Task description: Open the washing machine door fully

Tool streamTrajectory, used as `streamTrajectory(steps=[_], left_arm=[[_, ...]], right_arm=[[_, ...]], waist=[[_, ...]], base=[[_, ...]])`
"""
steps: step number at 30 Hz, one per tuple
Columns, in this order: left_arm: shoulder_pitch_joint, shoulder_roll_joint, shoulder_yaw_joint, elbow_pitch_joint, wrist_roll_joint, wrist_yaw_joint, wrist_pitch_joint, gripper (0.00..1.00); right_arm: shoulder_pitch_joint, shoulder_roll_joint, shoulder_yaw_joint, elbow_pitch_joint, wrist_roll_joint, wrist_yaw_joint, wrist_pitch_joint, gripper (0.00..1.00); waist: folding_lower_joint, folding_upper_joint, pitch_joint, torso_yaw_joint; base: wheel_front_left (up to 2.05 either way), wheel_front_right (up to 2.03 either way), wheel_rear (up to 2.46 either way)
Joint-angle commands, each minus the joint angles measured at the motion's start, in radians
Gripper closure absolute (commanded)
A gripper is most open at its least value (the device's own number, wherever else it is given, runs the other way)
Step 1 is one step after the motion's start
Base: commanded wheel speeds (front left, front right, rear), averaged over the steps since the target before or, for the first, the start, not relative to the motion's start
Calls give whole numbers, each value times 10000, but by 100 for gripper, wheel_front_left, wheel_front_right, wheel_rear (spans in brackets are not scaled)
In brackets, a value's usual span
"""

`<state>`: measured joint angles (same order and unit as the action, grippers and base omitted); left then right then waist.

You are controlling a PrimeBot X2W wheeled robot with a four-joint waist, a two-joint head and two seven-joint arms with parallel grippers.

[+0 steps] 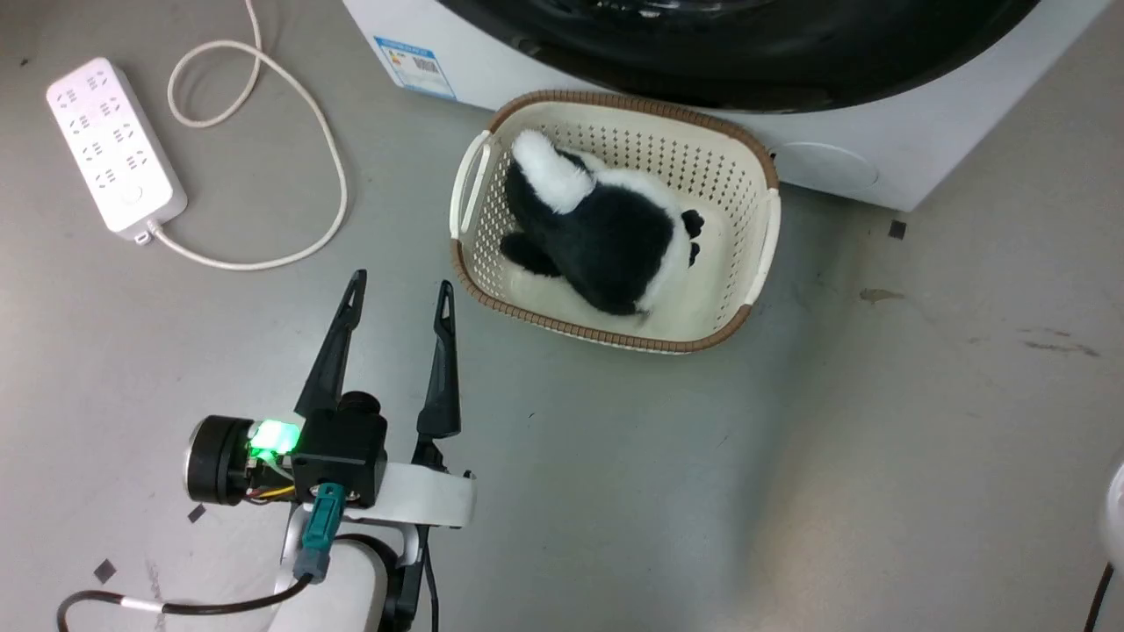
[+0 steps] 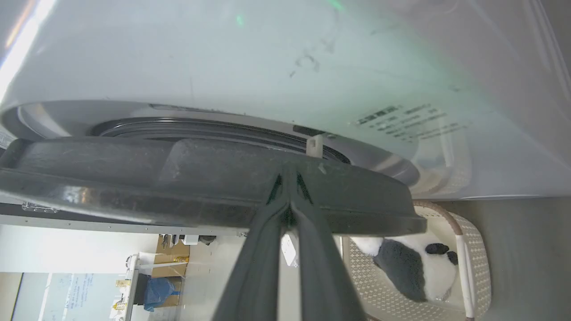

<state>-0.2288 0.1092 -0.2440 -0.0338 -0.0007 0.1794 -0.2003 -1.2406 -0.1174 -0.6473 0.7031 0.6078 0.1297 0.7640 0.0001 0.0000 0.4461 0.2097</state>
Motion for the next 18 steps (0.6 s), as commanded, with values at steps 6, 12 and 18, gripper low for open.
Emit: streamTrajectory(steps=[6, 12, 18], left_arm=[[-386, 93, -222, -64, -36, 213, -221, 0], [-538, 134, -387, -54, -56, 369, -347, 0], [-674, 200, -538, -54, -73, 517, -472, 0]], right_arm=[[-1259, 139, -845, 324, 92, 9, 922, 100], [-1550, 319, -1547, 237, 72, 9, 1906, 100], [-1812, 541, -2391, 161, 65, 9, 3066, 100]], waist=[[-1, 0, 365, 247], [-1, 0, 534, 392], [-1, 0, 666, 461]], base=[[0, 0, 0], [0, 0, 0], [0, 0, 0]])
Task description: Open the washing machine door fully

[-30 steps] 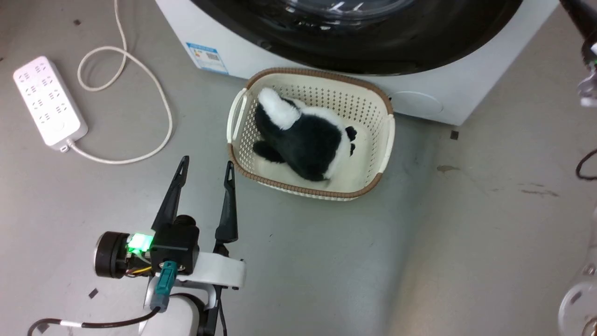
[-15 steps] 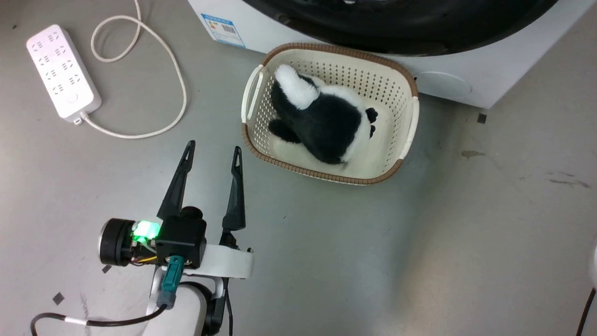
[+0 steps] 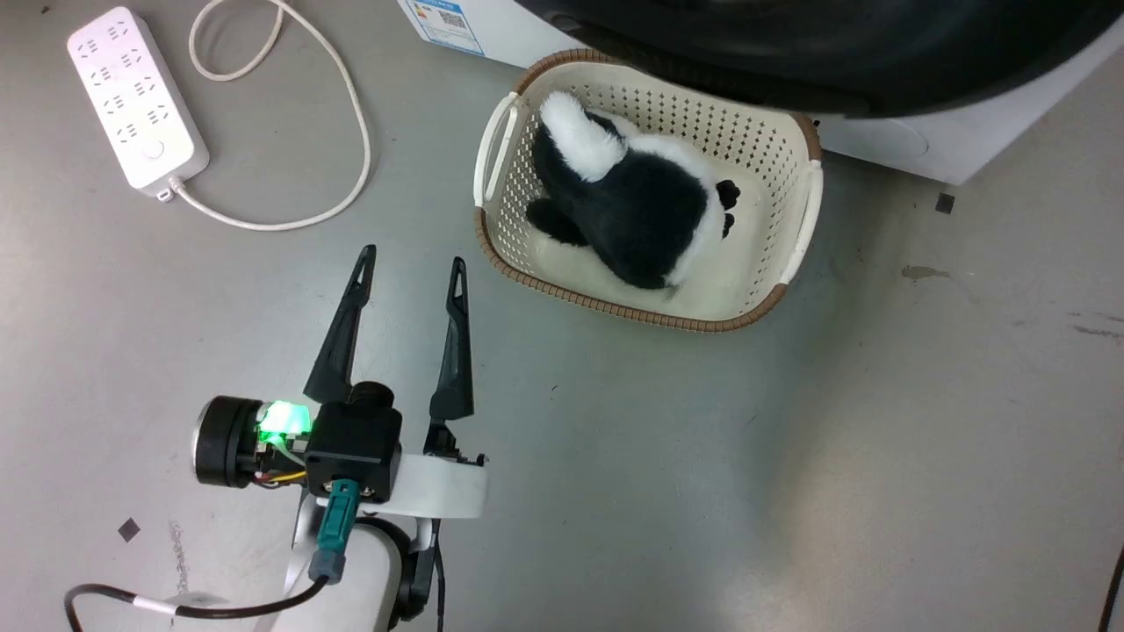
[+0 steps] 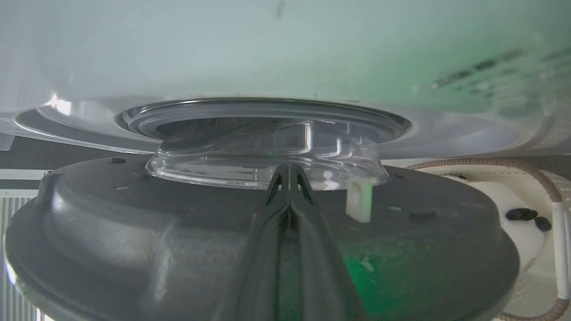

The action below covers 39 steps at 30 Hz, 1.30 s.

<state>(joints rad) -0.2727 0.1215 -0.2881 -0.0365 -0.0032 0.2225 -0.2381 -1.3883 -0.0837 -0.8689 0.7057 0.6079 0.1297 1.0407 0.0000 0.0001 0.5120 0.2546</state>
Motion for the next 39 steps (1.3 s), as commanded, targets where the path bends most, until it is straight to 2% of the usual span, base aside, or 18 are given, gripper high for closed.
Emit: streamTrajectory(steps=[1, 7, 10, 14, 22, 27, 32, 33, 39], left_arm=[[-254, 86, -124, -17, -51, 112, -115, 0], [-302, 155, -278, 95, -91, 247, -237, 0], [-205, 168, -290, 200, -122, 239, -237, 0], [-77, 194, -293, 307, -146, 233, -237, 0], [325, 279, -304, 518, -190, 219, -237, 0], [523, 309, -324, 611, -213, 198, -237, 0], [716, 295, -393, 709, -233, 163, -237, 0], [827, 290, -435, 759, -226, 156, -237, 0], [1085, 289, -535, 903, -250, 95, -237, 0]], right_arm=[[-333, 232, -288, 113, 59, 9, 516, 100], [141, 322, -880, -206, 204, 10, 1694, 100], [760, 329, -831, -185, 377, 10, 1913, 100], [1367, 331, -612, -72, 728, 10, 1977, 100], [2929, 333, 724, 440, 2243, 10, 1854, 100], [3804, 334, 2093, 842, 3543, 10, 1654, 100], [4777, 334, 4024, 1051, 5218, 10, 1472, 100], [5451, 334, 5395, 940, 6302, 10, 1329, 100], [6811, 334, 8273, 134, 8441, 10, 577, 100]], waist=[[0, -1, 4, 20], [0, -1, -318, 66], [0, -1, -718, 36], [0, -1, -1111, -24], [0, -1, -1938, -168], [0, -1, -2319, -174], [0, -1, -2663, -116], [0, -1, -2832, -94], [0, -1, -3104, -100]], base=[[0, 0, 0], [0, 0, 0], [0, 0, 0], [0, 0, 0], [0, 0, 0], [0, 0, 0], [0, 0, 0], [0, 0, 0], [0, 0, 0]])
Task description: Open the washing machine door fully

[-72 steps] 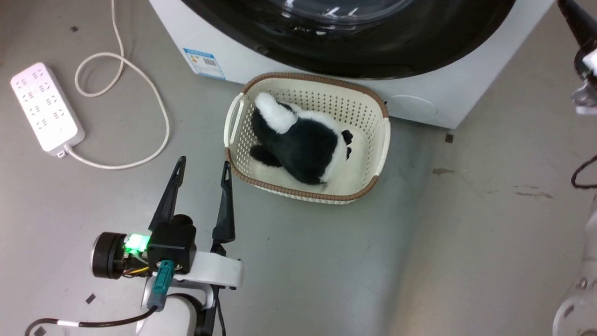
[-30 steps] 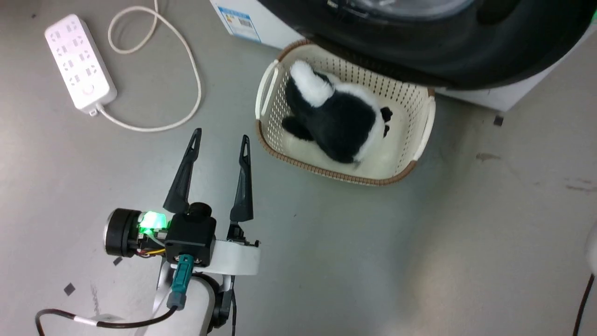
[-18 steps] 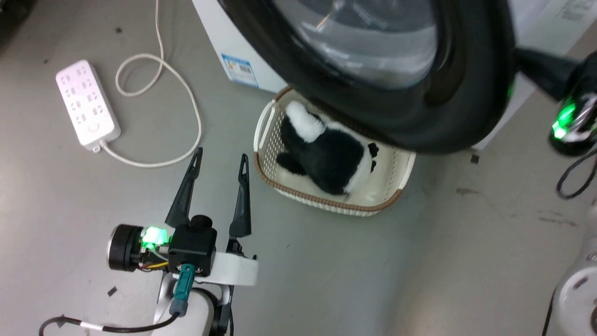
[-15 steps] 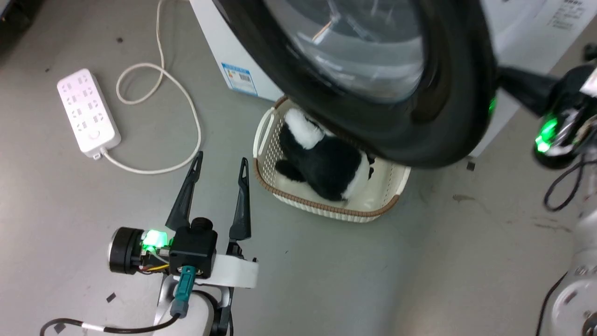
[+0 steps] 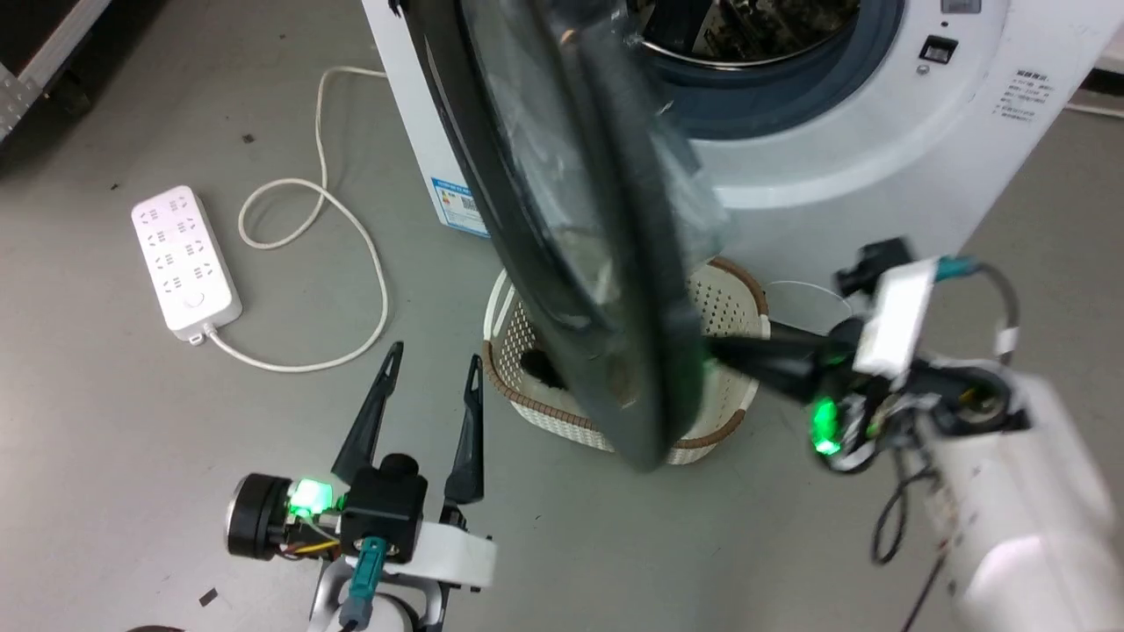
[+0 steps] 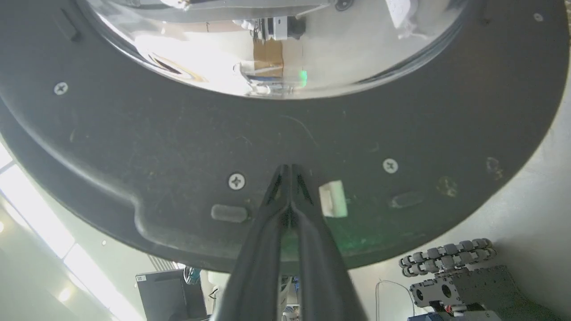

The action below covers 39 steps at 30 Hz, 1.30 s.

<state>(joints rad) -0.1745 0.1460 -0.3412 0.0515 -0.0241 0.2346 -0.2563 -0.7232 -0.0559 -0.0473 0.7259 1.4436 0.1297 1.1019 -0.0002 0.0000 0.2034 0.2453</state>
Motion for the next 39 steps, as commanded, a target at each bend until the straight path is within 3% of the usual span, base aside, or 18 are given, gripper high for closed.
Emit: streamTrajectory(steps=[1, 6, 12, 13, 14, 18, 21, 24, 27, 28, 30, 34, 35, 36, 39], left_arm=[[132, 45, -8, 39, -44, -28, -55, 0], [183, 33, 23, 93, -80, -26, -55, 0], [200, 1, 157, 133, -163, 11, -55, 0], [196, -7, 191, 139, -189, 9, -55, 0], [195, -12, 230, 140, -216, 5, -55, 0], [182, -18, 389, 105, -272, 9, -55, 0], [165, 9, 545, 49, -338, -24, -55, 0], [185, 63, 704, 40, -391, -73, -55, 0], [243, 111, 861, 25, -418, -90, -55, 0], [392, 156, 947, -6, -417, -130, -55, 0], [524, 184, 991, -26, -415, -155, -55, 0], [770, 243, 1004, 75, -447, -299, -55, 0], [826, 260, 994, 151, -470, -363, -55, 0], [927, 307, 959, 344, -517, -550, -55, 0], [995, 338, 1002, 381, -502, -604, -55, 0]], right_arm=[[341, 56, 500, -273, 380, 10, -233, 100], [909, 56, 1970, -1000, 1263, 10, -1207, 100], [1055, -110, 1991, -1430, 895, 10, -2412, 100], [1051, -226, 1856, -1571, 718, 10, -2790, 66], [1051, -358, 1713, -1747, 516, 10, -3194, 0], [1176, -1126, 1300, -3076, -874, 10, -5185, 0], [1536, -1835, 1498, -4648, -2565, 10, -7090, 0], [2183, -2820, 2063, -6094, -4615, 10, -9416, 0], [2978, -3739, 2686, -6687, -6625, 10, -11392, 0], [3813, -4136, 2693, -6773, -8489, 10, -12786, 0], [4344, -4022, 2261, -6721, -9730, 10, -13159, 0], [5494, -3007, 1011, -6808, -11710, 10, -13394, 0], [5797, -2653, 699, -6922, -12124, 10, -13420, 0], [6645, -1587, -66, -7445, -13479, 10, -13498, 0], [7369, -575, -438, -7937, -14649, 10, -13581, 0]], waist=[[2, 0, -30, -15], [2, 0, -23, -24], [2, 0, -124, -163], [2, 0, -171, -209], [2, 0, -229, -268], [2, 0, -429, -557], [2, 0, -591, -823], [2, 0, -763, -1074], [2, 0, -930, -1320], [2, 0, -1103, -1534], [2, 0, -1194, -1657], [2, 0, -1301, -1800], [2, 0, -1318, -1825], [2, 0, -1366, -1871], [2, 0, -1401, -1918]], base=[[0, 0, 0], [0, 0, 0], [0, 0, 0], [0, 0, 0], [0, 0, 0], [0, 0, 0], [0, 0, 0], [0, 0, 0], [0, 0, 0], [0, 0, 0], [0, 0, 0], [0, 0, 0], [0, 0, 0], [0, 0, 0], [0, 0, 0]])
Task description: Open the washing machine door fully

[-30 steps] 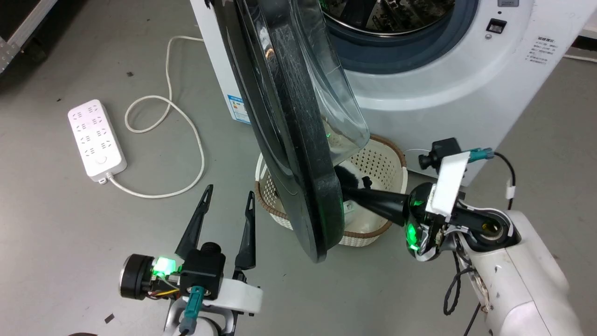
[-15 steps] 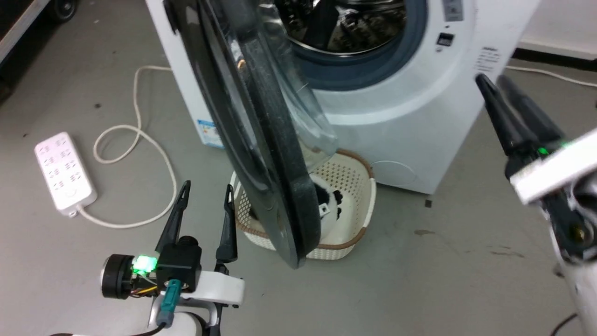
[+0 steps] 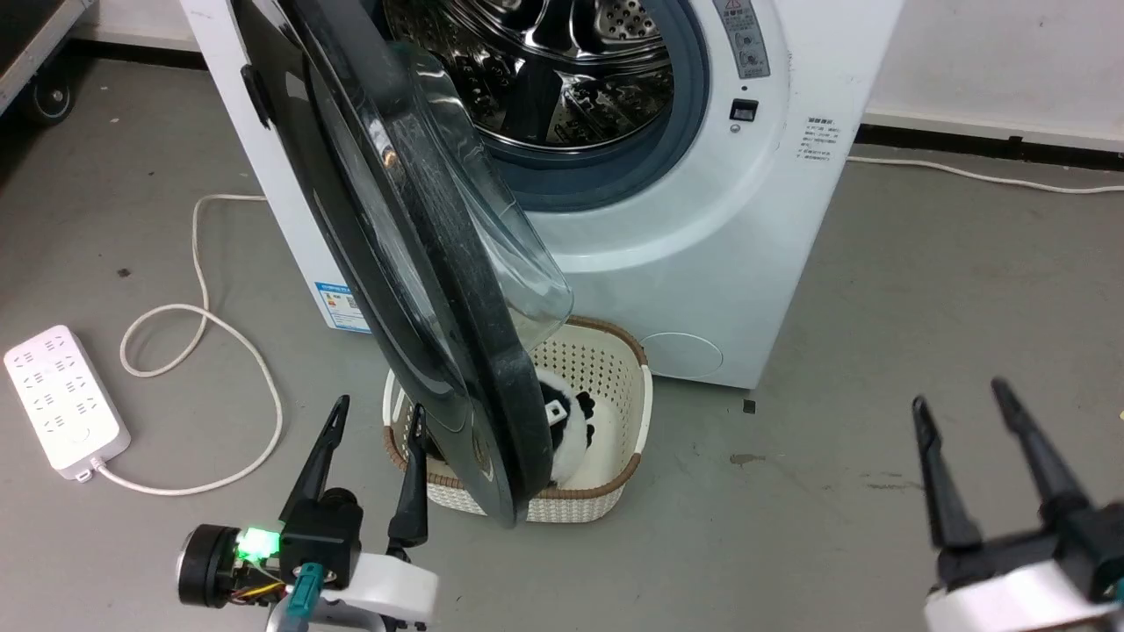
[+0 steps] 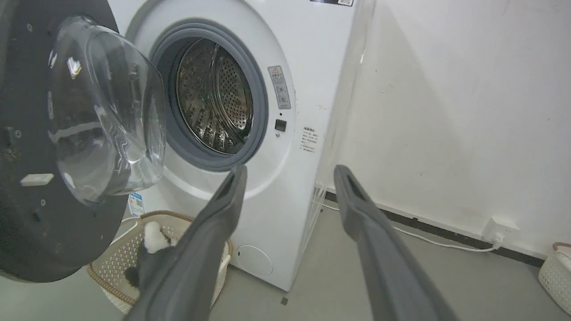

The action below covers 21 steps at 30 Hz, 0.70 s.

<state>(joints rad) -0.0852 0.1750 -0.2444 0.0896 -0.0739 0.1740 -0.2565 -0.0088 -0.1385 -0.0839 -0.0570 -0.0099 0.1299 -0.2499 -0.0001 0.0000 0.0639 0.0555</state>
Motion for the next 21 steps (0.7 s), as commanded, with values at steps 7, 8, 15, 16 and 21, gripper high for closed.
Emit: streamTrajectory(steps=[7, 8, 15, 16, 21], left_arm=[[386, -89, 206, -183, 132, 80, -53, 0], [392, -92, 216, -158, 134, 61, -53, 0], [402, -91, 317, -439, 322, 115, -53, 100], [399, -87, 343, -573, 370, 156, -53, 100], [300, -146, 600, -1466, 409, 375, -53, 100]], right_arm=[[837, 877, -89, -44, -79, 8, -115, 0], [836, 878, -77, -13, -37, 8, -116, 0], [764, 881, -24, 109, 73, 8, -117, 0], [762, 881, -29, 108, 97, 8, -117, 0], [780, 882, -36, 105, 175, 8, -117, 0]], waist=[[1, 0, -119, -145], [1, 0, -144, -143], [1, 0, -305, -227], [1, 0, -318, -237], [1, 0, -378, -295]], base=[[0, 0, 0], [0, 0, 0], [0, 0, 0], [0, 0, 0], [0, 0, 0]])
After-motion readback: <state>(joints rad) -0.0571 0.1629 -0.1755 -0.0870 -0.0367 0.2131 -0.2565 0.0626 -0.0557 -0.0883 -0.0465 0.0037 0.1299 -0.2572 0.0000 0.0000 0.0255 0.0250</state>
